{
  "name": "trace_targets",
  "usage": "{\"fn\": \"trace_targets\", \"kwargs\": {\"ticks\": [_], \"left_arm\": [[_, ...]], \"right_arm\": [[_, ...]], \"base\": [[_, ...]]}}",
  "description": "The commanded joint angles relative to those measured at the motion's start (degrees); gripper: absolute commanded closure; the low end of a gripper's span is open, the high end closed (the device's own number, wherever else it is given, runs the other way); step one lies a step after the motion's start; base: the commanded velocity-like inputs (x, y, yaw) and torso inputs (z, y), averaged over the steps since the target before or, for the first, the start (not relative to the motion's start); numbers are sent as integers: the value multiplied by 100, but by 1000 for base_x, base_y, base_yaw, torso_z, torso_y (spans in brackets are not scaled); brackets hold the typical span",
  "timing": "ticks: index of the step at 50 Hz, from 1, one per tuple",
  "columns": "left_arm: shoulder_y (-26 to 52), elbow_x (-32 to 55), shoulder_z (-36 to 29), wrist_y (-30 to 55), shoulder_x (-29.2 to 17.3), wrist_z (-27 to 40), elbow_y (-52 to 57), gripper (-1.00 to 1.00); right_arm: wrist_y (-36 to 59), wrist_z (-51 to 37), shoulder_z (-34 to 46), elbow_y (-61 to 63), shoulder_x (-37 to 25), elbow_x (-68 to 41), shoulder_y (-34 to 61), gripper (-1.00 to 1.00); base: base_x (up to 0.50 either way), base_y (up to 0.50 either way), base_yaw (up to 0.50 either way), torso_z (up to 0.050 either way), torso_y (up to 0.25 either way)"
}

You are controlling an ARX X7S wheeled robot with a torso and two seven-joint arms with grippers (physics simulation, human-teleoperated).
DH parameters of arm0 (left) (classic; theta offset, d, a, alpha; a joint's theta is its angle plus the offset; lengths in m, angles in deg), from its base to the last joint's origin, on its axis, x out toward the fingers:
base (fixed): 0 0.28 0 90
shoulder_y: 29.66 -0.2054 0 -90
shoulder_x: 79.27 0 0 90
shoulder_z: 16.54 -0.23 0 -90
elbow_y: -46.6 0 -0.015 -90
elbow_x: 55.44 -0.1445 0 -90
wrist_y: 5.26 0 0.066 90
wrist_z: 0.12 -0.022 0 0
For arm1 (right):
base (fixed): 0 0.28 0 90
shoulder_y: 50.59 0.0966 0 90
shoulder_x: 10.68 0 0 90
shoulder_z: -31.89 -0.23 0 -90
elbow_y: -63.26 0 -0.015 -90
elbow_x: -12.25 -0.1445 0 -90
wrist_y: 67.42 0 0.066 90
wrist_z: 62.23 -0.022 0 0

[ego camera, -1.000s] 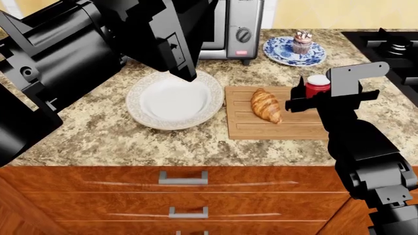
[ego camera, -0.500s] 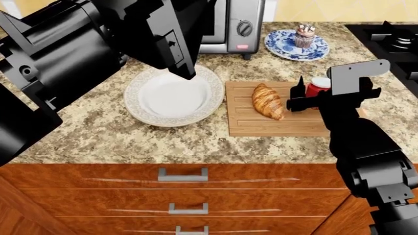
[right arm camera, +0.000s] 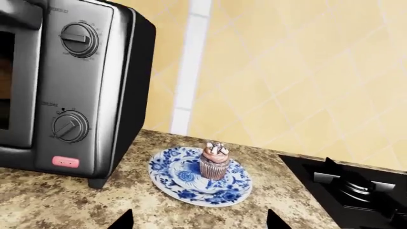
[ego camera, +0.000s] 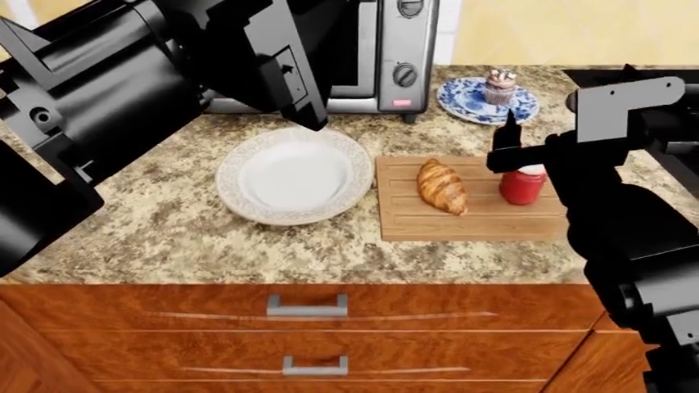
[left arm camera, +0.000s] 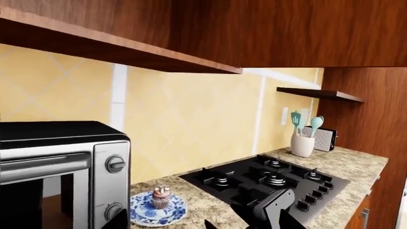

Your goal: From the different types of pastries on the counter, select a croissant and place it on the cutting board. Then retrieve a jar of jam from the cabinet and place it alongside the croissant on the cutting board.

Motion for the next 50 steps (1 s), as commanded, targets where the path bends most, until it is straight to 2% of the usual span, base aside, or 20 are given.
{"fn": "trace_targets", "kwargs": {"ticks": [1,5,9,14,20,29,35,44,50], "left_arm": [[32,17,-10,-5,5,12,-9,-100],[41,19,-10,-3,-5,12,-9,-100],[24,14,5,-12,-38,17,-4,-100],[14,-9,70,-39,-123,28,15,-100],[12,67,196,-53,-360,177,136,-100],[98,474,541,-59,-1080,727,515,-100],[69,898,881,-170,-1674,1167,879,-100],[-184,1516,1380,-436,-2468,1714,1399,-100],[-576,1850,1894,-701,-2996,1949,1767,-100]], "right_arm": [[307,-34,-136,509,-148,-270,-24,-100],[452,-71,-201,702,-204,-397,-24,-100],[953,-240,-464,1472,-451,-886,-90,-100],[1943,-772,-1115,2963,-1012,-2005,-202,-100],[2699,-1449,-2174,4160,-1681,-3538,-295,-100],[3123,-2049,-3960,4810,-3018,-5745,-428,-100],[3367,-2352,-5146,4910,-3740,-6769,-537,-100],[3836,-3185,-6298,5012,-4346,-7831,-479,-100],[4607,-3778,-7401,4824,-4326,-8670,-553,-100]], "base": [[0,0,0,0,166],[0,0,0,0,199],[0,0,0,0,222],[0,0,0,0,222],[0,0,0,0,223],[0,0,0,0,224],[0,0,0,0,225],[0,0,0,0,234],[0,0,0,0,250]]}}
